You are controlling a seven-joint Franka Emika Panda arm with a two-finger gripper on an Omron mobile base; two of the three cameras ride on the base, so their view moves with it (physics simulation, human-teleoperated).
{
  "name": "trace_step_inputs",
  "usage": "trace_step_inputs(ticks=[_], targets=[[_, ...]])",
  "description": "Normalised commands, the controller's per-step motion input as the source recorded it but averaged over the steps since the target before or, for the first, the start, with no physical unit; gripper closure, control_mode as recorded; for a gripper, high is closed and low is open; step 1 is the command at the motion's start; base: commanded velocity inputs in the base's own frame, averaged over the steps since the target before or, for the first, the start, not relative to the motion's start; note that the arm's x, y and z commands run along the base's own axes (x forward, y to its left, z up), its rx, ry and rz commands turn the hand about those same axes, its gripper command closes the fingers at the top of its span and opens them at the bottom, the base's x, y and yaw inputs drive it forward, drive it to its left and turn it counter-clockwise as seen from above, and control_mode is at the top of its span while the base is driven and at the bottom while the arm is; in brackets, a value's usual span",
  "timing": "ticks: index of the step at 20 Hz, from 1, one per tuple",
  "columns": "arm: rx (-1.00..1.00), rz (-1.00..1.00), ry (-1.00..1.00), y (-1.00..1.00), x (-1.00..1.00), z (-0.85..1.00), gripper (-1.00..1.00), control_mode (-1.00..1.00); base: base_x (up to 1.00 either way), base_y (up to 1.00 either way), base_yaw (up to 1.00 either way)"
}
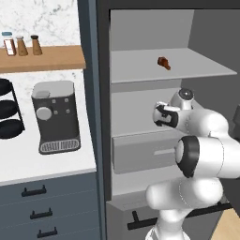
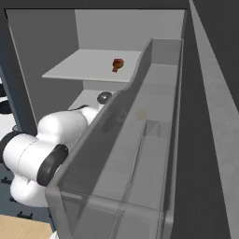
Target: Place one lemon and one chicken drumstick in each tupperware on the nearby counter, to pack two identical lunches.
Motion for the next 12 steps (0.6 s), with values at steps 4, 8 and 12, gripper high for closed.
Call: trace_step_inputs(ticks=[4,8,12], targets=[[0.0,0.0,0.0,-0.02,0.46,-0.21,-1.0,-1.0,0.0,0.0,0.0],[0.0,0.0,0.0,-0.01,0.44,-0.25,-1.0,-1.0,0.0,0.0,0.0],[0.0,0.0,0.04,-0.07,0.18,-0.42,-1.0,-1.0,0.0,0.0,0.0]])
